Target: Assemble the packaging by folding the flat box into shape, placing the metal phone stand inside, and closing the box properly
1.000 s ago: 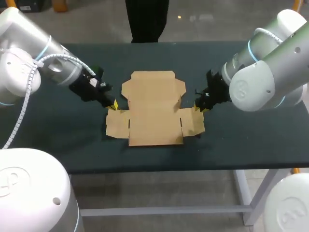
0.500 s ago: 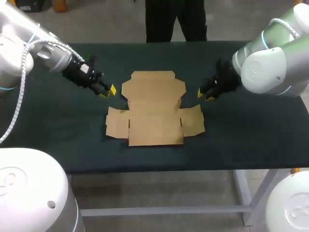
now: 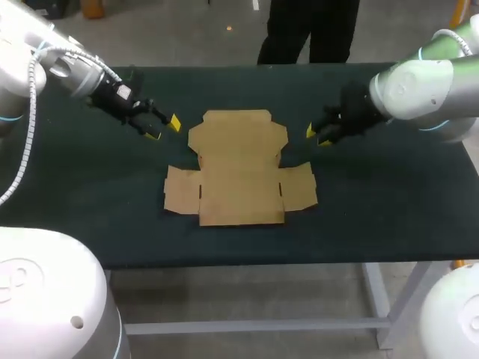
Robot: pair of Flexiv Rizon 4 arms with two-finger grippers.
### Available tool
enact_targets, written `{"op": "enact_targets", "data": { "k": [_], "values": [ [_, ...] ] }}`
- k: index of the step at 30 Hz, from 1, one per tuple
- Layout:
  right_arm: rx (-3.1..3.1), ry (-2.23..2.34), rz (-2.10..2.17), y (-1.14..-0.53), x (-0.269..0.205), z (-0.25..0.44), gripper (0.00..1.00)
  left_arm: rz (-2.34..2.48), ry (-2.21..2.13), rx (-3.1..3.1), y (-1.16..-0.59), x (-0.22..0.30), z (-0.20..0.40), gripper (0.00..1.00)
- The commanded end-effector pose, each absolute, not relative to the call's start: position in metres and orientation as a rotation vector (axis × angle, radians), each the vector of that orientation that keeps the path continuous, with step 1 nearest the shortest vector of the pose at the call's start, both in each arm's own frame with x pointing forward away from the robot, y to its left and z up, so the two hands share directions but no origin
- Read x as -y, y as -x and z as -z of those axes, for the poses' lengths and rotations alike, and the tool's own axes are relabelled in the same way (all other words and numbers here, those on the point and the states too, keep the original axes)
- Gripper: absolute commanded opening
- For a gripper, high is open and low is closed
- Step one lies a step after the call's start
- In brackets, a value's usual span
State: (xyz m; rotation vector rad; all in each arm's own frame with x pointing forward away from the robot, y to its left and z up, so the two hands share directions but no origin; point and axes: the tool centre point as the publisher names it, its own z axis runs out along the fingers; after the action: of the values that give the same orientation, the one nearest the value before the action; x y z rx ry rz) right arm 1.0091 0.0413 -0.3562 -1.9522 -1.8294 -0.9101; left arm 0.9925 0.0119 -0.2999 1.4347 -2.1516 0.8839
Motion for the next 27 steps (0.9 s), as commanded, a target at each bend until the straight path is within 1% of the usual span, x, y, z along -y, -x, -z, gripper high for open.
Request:
{"op": "enact_targets", "data": {
  "k": [1,17,20,22,24,27],
  "values": [
    [1.535,1.401,1.044,-1.024,-0.042,0.364,0.47,-0.844,-1.384,2.162,-1.002,-0.017,0.298,1.00],
    [1.498,1.270,1.081,-1.058,-0.062,0.384,0.47,-0.887,-1.279,2.167,-1.012,-0.024,0.293,1.00],
    [1.503,1.228,1.085,-1.062,-0.063,0.386,0.49,-0.890,-1.273,2.167,-1.014,-0.024,0.293,1.00],
    [1.506,1.220,1.080,-1.065,-0.066,0.387,0.52,-0.891,-1.269,2.167,-1.014,-0.024,0.293,1.00],
    [1.514,1.209,1.071,-1.067,-0.069,0.388,0.53,-0.891,-1.268,2.168,-1.015,-0.024,0.293,1.00],
    [1.526,1.191,1.061,-1.069,-0.074,0.389,0.51,-0.889,-1.269,2.169,-1.015,-0.024,0.293,1.00]
  ]
}}
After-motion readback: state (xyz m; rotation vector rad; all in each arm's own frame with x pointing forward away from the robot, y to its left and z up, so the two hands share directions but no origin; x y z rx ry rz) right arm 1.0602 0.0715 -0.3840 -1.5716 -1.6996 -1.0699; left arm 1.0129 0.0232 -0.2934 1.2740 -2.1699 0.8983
